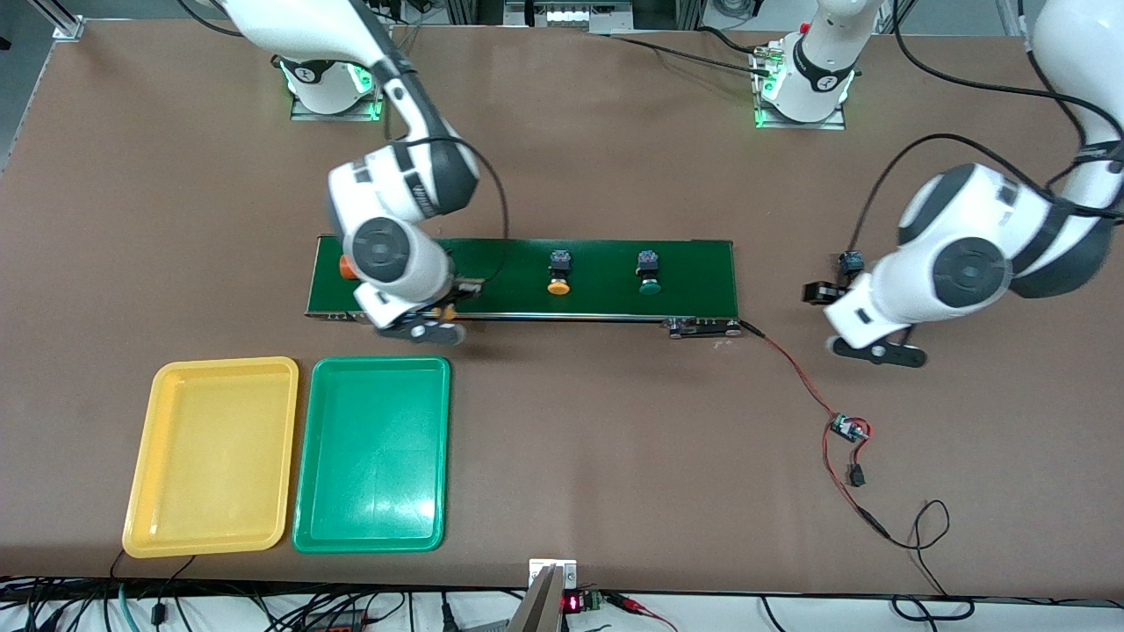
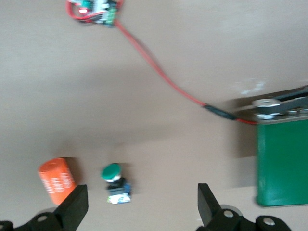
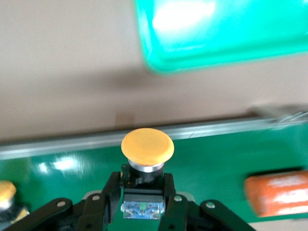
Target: Sort buttons by color to trays
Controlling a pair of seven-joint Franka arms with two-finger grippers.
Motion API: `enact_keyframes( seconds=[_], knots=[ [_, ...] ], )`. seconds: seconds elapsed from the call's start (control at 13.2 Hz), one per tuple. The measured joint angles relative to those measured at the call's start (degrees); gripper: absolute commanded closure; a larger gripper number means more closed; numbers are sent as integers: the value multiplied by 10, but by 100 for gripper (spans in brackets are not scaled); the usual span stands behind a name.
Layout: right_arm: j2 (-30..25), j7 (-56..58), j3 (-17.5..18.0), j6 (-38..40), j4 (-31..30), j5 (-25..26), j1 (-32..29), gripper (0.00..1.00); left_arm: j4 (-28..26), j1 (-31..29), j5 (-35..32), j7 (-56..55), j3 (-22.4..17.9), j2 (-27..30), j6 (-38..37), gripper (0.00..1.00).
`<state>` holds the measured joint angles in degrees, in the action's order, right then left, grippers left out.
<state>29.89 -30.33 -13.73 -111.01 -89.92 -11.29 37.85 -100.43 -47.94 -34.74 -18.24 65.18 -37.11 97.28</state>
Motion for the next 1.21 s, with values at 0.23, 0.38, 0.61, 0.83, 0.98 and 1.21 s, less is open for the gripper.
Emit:
enact_keyframes(
  seconds=[0.23,0.38,0.61,0.83,0.98,1.21],
  knots=[
    [3,54,-66,4,45,13,-34,84,0,-50,-5,84,-15,0,-8,0],
    [30,133,-76,3,74,19,-93,84,-7,-56,-5,134,-55,1,-7,0],
    [84,275,-77,-18,104,19,-191,84,-41,-33,20,203,-155,15,63,0],
    [137,330,-76,-62,109,19,-221,84,-121,16,59,256,-271,72,166,0],
    [172,332,-72,-98,111,19,-219,84,-175,53,75,272,-344,113,225,0],
    [211,344,-71,-155,115,19,-219,82,-260,120,96,279,-440,160,339,2]
  ],
)
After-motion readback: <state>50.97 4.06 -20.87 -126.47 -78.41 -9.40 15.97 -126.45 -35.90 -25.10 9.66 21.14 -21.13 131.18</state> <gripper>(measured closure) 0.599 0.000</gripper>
